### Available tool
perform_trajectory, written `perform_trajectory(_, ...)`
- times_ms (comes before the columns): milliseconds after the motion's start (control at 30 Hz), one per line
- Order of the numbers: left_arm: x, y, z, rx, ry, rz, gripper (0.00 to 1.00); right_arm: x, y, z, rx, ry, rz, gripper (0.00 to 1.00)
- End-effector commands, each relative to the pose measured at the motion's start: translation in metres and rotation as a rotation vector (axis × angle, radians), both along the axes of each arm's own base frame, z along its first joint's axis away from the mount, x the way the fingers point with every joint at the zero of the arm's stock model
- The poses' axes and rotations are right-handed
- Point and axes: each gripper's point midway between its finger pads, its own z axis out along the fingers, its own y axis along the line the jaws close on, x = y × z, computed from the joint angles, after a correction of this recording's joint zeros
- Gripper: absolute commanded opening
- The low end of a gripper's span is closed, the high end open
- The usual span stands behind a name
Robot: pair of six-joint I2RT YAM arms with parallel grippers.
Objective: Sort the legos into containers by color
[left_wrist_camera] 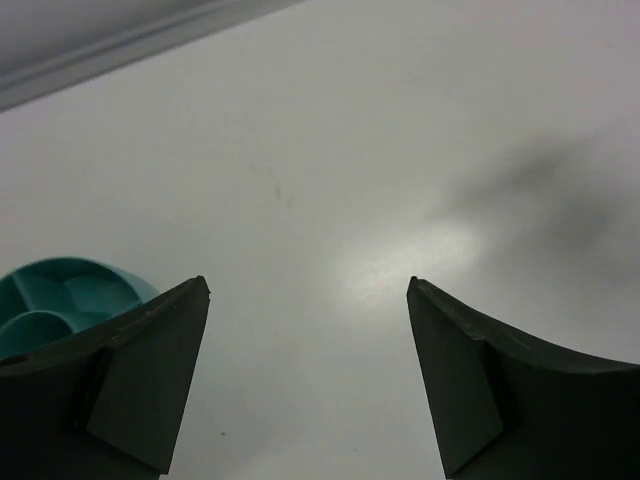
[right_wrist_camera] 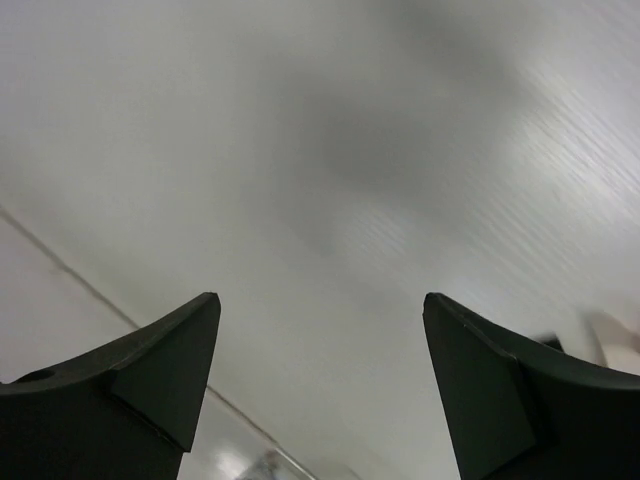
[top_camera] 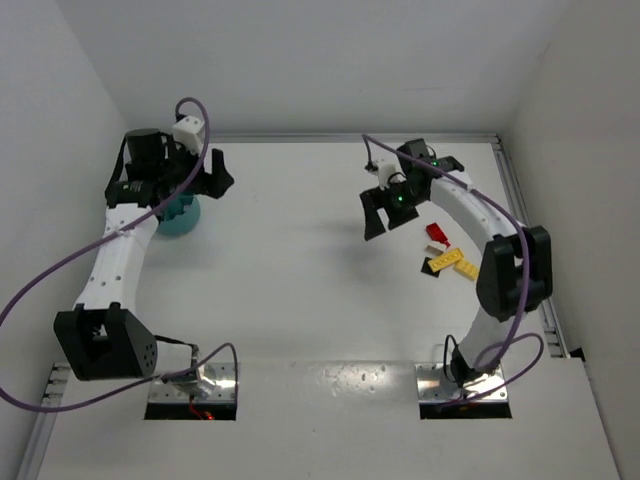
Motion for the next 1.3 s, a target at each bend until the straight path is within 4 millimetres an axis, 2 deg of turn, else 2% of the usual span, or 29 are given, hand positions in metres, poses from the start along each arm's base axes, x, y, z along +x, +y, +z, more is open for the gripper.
perform_trajectory(0,-0.037,-0.034,-0.02,-0.032,0.097,-0.241,0.87,0.0,-0.067,-0.01,-0.318,-0.175,-0.029,0.83)
perform_trajectory(33,-0.044,-0.038,-0.028,-0.027,0.108,-0.256,0.88,-0.01,-0.082,-0.027,-0.374,-0.165,-0.029,0.83)
perform_trajectory(67,-0.047,-0.038,-0.028,-0.013,0.097,-0.264,0.88,-0.013,-0.1,-0.03,-0.445,-0.185,-0.005,0.83)
perform_trajectory(100,-0.053,-0.039,-0.024,-0.007,0.078,-0.276,0.89,-0.028,-0.108,-0.042,-0.477,-0.159,0.03,0.83)
perform_trajectory(133,-0.058,-0.042,-0.03,-0.002,0.084,-0.289,0.91,-0.03,-0.117,-0.039,-0.495,-0.193,0.038,0.82)
perform_trajectory(167,-0.063,-0.044,-0.032,0.004,0.084,-0.312,0.91,-0.039,-0.134,-0.048,-0.55,-0.193,0.077,0.82)
perform_trajectory(200,-0.066,-0.047,-0.033,0.005,0.084,-0.323,0.91,-0.042,-0.142,-0.048,-0.572,-0.212,0.092,0.82)
perform_trajectory(267,-0.071,-0.052,-0.037,0.006,0.087,-0.346,0.91,-0.035,-0.162,-0.04,-0.631,-0.279,0.081,0.8)
perform_trajectory(300,-0.072,-0.053,-0.037,0.001,0.086,-0.354,0.91,-0.035,-0.167,-0.039,-0.643,-0.276,0.068,0.79)
perform_trajectory(367,-0.074,-0.055,-0.04,-0.007,0.094,-0.363,0.91,-0.019,-0.174,-0.03,-0.638,-0.285,0.006,0.77)
perform_trajectory(467,-0.073,-0.057,-0.043,-0.026,0.099,-0.361,0.91,-0.005,-0.174,-0.026,-0.594,-0.29,-0.037,0.69)
perform_trajectory(533,-0.072,-0.057,-0.042,-0.024,0.088,-0.362,0.91,0.005,-0.171,-0.031,-0.581,-0.286,-0.042,0.63)
perform_trajectory(667,-0.072,-0.055,-0.046,-0.019,0.099,-0.351,0.91,0.007,-0.17,-0.06,-0.571,-0.208,0.0,0.54)
perform_trajectory(900,-0.072,-0.053,-0.044,-0.004,0.086,-0.347,0.91,0.006,-0.18,-0.087,-0.574,-0.137,0.01,0.52)
perform_trajectory(1100,-0.07,-0.053,-0.043,-0.002,0.077,-0.347,0.91,0.011,-0.183,-0.093,-0.574,-0.142,-0.001,0.52)
perform_trajectory(1267,-0.069,-0.053,-0.041,0.0,0.068,-0.347,0.91,0.006,-0.183,-0.103,-0.576,-0.111,0.009,0.52)
